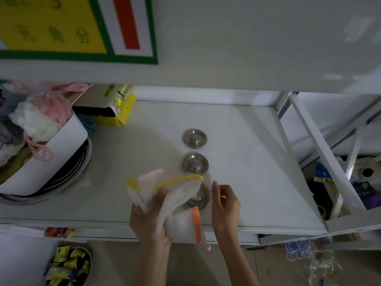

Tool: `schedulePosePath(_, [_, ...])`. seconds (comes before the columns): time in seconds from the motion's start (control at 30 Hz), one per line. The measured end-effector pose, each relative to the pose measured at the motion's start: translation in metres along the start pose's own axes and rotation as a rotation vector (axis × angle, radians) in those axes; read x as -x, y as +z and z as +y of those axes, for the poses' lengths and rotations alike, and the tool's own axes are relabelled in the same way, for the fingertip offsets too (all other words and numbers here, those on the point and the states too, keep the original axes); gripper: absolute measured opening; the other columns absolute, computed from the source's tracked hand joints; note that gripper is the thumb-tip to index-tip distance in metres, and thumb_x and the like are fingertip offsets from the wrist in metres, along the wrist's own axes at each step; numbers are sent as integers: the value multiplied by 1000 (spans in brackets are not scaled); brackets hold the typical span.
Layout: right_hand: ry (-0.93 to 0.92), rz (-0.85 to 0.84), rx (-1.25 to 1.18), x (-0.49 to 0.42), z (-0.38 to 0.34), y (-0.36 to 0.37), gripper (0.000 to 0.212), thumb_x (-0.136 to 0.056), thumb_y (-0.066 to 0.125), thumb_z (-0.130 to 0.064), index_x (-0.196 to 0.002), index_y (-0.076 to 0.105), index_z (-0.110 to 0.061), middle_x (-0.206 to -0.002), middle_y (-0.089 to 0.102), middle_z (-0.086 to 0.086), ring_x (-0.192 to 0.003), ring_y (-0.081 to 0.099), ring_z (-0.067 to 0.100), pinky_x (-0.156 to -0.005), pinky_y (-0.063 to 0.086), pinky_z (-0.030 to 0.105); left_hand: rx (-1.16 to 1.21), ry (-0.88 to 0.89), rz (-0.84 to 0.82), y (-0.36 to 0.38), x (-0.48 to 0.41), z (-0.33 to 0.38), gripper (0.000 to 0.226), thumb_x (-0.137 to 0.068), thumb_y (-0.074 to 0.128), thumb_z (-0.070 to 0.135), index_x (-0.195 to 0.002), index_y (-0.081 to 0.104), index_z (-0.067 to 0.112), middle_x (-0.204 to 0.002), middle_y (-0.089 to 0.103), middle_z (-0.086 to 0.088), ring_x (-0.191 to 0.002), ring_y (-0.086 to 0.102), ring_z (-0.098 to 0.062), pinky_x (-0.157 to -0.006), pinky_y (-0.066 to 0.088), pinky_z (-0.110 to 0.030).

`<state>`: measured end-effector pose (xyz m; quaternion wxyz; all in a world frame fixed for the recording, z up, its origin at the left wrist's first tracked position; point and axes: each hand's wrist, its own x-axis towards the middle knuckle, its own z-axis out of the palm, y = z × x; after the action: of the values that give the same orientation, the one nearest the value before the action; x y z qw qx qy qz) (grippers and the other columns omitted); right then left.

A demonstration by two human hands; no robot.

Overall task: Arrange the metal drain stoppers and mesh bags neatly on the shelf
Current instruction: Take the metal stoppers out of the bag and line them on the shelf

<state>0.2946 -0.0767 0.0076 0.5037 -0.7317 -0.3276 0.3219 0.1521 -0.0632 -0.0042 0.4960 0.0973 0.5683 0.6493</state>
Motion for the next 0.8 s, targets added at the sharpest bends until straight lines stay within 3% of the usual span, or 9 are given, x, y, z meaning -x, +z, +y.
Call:
schedulePosePath(0.1, [222, -377, -237, 4, -46, -13, 68, -95, 43, -55, -48, 43, -6, -44, 40, -3, -43, 36, 12, -44, 31, 21, -93, 64, 7, 18, 11, -1, 26, -65, 82, 9, -89, 70, 13, -87, 70, -13, -77, 63, -24, -73, 55, -39])
schedulePosePath(0.2, [212, -533, -298, -5, -65, -20, 36, -96, 55, -23, -65, 68, -11, -50, 66, -5, -51, 61, 8, -47, 46, 13, -73, 119, -33, 39, 19, -1, 23, -71, 73, -3, -82, 68, 16, -84, 67, -12, -74, 61, -23, -71, 54, -39])
schedulePosePath(0.27, [147, -499, -275, -19, -61, -24, 20, -94, 55, -7, -84, 72, -3, -69, 74, 0, -68, 68, 13, -58, 54, 17, -68, 152, -43, 56, 26, 2, 26, -74, 71, -9, -82, 67, 15, -81, 66, -9, -71, 60, -20, -67, 54, -33])
schedulePosePath(0.33, [108, -460, -236, -33, -56, -29, 23, -94, 50, -2, -93, 73, -2, -84, 75, 7, -77, 70, 13, -68, 56, 19, -42, 142, -18, 70, 27, 1, 26, -76, 70, -12, -82, 67, 13, -76, 66, -4, -65, 60, -11, -62, 55, -27])
schedulePosePath(0.47, [26, -446, -316, -71, -42, -41, 35, -82, 39, 3, -98, 69, 2, -90, 63, 36, -76, 56, 20, -68, 45, 30, 2, 76, -16, 91, 30, 0, 22, -78, 70, -12, -91, 66, 5, -73, 63, -1, -54, 59, -3, -54, 53, -22])
schedulePosePath(0.57, [55, -507, -578, -121, -24, -56, 36, -82, 52, -11, -114, 66, -5, -88, 65, 6, -75, 56, 14, -66, 45, 22, -2, 29, 11, 93, 25, 0, 17, -80, 70, -7, -83, 65, 10, -73, 65, -1, -55, 63, -5, -55, 54, -24])
schedulePosePath(0.63, [128, -527, -657, -158, -12, -62, 43, -86, 61, -17, -126, 59, -3, -90, 65, 2, -74, 59, 11, -66, 46, 20, -30, 25, 13, 90, 19, -1, 15, -81, 71, -3, -84, 66, 11, -78, 67, -3, -67, 65, -15, -66, 56, -31])
schedulePosePath(0.73, [182, -361, -375, -202, 13, -58, 38, -92, 51, 2, -130, 56, 2, -75, 72, -4, -61, 62, 7, -54, 49, 12, -40, 37, -24, 82, 14, 1, 14, -82, 73, -2, -89, 68, 9, -82, 68, -5, -72, 65, -21, -69, 57, -34])
schedulePosePath(0.8, [113, -264, -75, -222, 24, -56, 43, -89, 50, 7, -130, 57, -2, -81, 70, 2, -75, 62, 18, -56, 49, 15, -47, 37, -41, 77, 13, 4, 13, -83, 72, -2, -90, 68, 9, -83, 68, -7, -70, 64, -19, -68, 56, -32])
